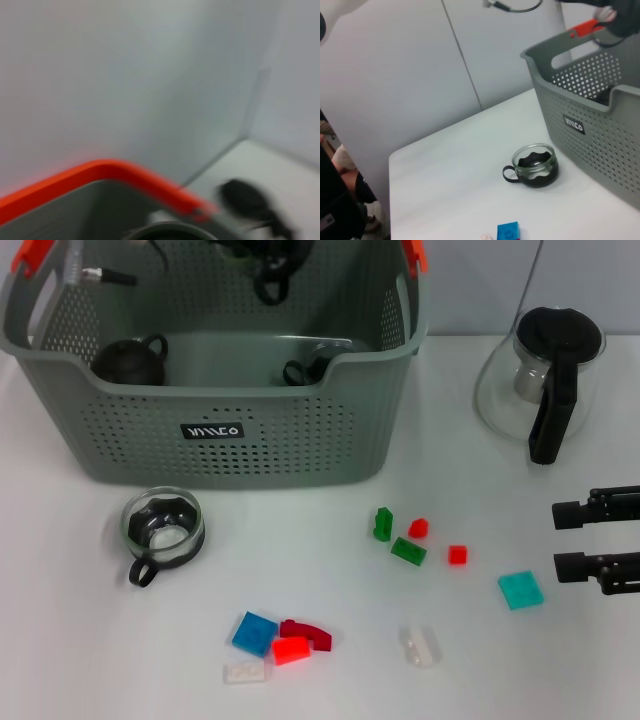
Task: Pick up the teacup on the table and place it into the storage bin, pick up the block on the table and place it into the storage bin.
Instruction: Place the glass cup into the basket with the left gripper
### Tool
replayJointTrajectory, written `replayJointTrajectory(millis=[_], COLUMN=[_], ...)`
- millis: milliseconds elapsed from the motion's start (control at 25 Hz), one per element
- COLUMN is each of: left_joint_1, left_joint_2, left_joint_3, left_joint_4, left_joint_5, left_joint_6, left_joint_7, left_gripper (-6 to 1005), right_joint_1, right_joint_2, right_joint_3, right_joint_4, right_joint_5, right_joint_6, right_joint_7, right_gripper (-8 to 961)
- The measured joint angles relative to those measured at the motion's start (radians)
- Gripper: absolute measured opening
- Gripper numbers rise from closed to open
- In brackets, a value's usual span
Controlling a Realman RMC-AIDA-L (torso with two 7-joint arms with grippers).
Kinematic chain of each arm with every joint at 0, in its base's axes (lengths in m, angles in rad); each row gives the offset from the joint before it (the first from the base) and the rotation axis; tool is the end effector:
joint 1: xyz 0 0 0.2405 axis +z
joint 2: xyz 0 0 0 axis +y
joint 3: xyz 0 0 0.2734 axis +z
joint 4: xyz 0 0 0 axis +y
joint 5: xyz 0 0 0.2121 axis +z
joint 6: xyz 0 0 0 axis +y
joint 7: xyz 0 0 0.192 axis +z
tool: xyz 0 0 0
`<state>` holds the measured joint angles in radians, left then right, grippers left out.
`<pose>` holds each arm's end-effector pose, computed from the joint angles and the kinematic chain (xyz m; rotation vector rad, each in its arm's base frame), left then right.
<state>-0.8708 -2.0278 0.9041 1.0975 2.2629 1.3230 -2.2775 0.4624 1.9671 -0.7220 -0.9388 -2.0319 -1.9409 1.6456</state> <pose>-0.1126 0.4866 0.0180 -2.5279 -0.7611 -0.3583 0.2557 0.3121 0.0270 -2.9629 0.6625 0.5840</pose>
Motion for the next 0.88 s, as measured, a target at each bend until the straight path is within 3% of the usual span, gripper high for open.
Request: replayJointTrajectory(millis=[120,280,400,520,880], left_joint_1=[-0.085,-0.139,-0.158,-0.176,-0.185], left_joint_2=[0.012,-0.009,-0.033,-0.043,-0.074], left_joint_3=[0.013,0.019,0.051,0.096,0.118], left_joint_4=[-0.147,-0.232,-0.260,-0.322,-0.439], left_joint_5=[0.133,0.278,0.391,0.489,0.574], left_joint_6=[-0.120,-0.247,-0.339,-0.426,-0.561], left_joint_7=[-0.010,-0.021,-0.057,-0.104,-0.115], left_gripper=[51,50,50,50,50], right_joint_1=[0.000,-0.001,-0.001,-0.001,0.008], right_joint_2=[0.001,0.001,0.001,0.004,0.013], right_joint_3=[0.011,0.013,0.013,0.013,0.021], right_joint_4=[0.014,0.027,0.029,0.029,0.047], right_joint_5=[-0.014,-0.020,-0.021,-0.024,-0.058], right_joint_6=[0.004,0.007,0.008,0.008,0.021], right_joint_7=[0.001,0.003,0.008,0.013,0.006], right_gripper=[717,713,713,713,714])
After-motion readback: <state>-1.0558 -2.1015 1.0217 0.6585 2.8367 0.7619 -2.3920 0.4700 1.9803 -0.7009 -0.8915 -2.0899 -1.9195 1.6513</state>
